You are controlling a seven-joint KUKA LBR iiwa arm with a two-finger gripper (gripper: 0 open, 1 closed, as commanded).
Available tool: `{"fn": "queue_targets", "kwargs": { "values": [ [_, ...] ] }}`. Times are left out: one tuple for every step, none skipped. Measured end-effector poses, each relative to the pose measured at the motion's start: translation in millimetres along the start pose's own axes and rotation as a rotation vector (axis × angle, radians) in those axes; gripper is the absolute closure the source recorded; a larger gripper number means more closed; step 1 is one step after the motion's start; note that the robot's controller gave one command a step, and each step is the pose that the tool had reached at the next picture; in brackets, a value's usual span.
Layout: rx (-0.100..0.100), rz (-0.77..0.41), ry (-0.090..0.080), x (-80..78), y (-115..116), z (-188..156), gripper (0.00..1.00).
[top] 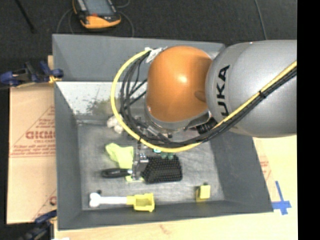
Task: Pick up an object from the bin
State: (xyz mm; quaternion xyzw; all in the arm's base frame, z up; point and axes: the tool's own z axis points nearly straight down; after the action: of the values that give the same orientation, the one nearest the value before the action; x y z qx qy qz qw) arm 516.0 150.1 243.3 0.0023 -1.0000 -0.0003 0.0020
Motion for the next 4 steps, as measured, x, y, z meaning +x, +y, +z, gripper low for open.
{"fn": "queue_targets", "kwargs": {
  "values": [
    [-0.001,0.004,-0.007,-1.7,-0.8,-3.5,0.0],
    [-0.002,0.053,-0.011,-5.6,-43.9,74.6,0.0],
    [-0.001,0.336,-0.004,-3.1,-68.0,95.0,0.0],
    [0.0,0.421,-0.008,-20.0,-92.5,94.4,0.0]
  ]
}}
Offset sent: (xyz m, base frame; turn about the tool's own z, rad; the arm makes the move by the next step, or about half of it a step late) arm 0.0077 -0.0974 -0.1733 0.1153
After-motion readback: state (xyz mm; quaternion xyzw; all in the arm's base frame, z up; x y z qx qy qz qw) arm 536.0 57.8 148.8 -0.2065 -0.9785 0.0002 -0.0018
